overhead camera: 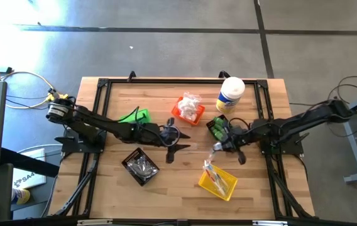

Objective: Pick & Place Travel size toiletries
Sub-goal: Put the blue toothbrush into the yellow bin

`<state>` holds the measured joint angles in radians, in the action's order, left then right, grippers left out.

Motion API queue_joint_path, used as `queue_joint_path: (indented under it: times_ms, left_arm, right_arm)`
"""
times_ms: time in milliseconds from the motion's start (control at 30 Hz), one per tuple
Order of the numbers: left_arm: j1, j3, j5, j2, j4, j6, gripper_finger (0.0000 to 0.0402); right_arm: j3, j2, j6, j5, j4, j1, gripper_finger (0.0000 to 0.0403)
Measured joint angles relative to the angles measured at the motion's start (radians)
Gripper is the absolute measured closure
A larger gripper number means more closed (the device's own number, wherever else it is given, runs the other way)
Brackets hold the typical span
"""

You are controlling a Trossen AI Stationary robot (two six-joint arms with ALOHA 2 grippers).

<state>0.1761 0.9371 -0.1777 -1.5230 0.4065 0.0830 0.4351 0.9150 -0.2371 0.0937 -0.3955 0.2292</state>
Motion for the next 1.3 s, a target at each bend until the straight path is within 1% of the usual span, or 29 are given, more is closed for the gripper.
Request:
queue_joint_path:
  times_ms: [67, 167, 400, 500, 600, 833, 1100, 1233, 1300]
  left_arm:
    - [0.0, 0.0, -0.023, 0.0, 0.0, 0.0, 0.0242]
    - [0.0, 0.0, -0.027, 0.0, -0.013, 0.0, 0.0242]
    - [0.0, 0.0, -0.027, 0.0, -0.022, 0.0, 0.0242]
    - [0.0, 0.0, -0.027, 0.0, -0.021, 0.003, 0.0242]
    - [0.0, 0.0, -0.027, 0.0, -0.021, 0.004, 0.0242]
    - [0.001, 0.0, -0.024, 0.0, -0.054, 0.028, 0.0242]
    - [0.001, 0.0, -0.024, 0.0, -0.074, 0.038, 0.0242]
    - [0.001, 0.0, -0.024, 0.0, -0.07, 0.038, 0.0242]
    - [0.001, 0.0, -0.024, 0.0, -0.068, 0.038, 0.0242]
  right_arm:
    - [0.0, -0.029, -0.019, 0.014, 0.026, 0.008, 0.0395]
    - [0.0, -0.053, -0.029, 0.021, 0.042, 0.026, 0.0395]
    - [0.0, -0.058, -0.002, 0.015, 0.042, 0.024, 0.0395]
    - [0.0, -0.058, -0.048, 0.019, 0.042, 0.017, 0.0395]
    - [0.0, -0.058, -0.08, 0.044, 0.042, 0.022, 0.0395]
    - [0.0, -0.057, -0.183, 0.045, 0.064, 0.046, 0.0395]
    - [0.0, -0.057, -0.33, 0.044, 0.182, 0.092, 0.0395]
    - [0.0, -0.057, -0.368, 0.042, 0.235, 0.125, 0.0394]
    - [0.0, -0.057, -0.389, 0.011, 0.268, 0.145, 0.0394]
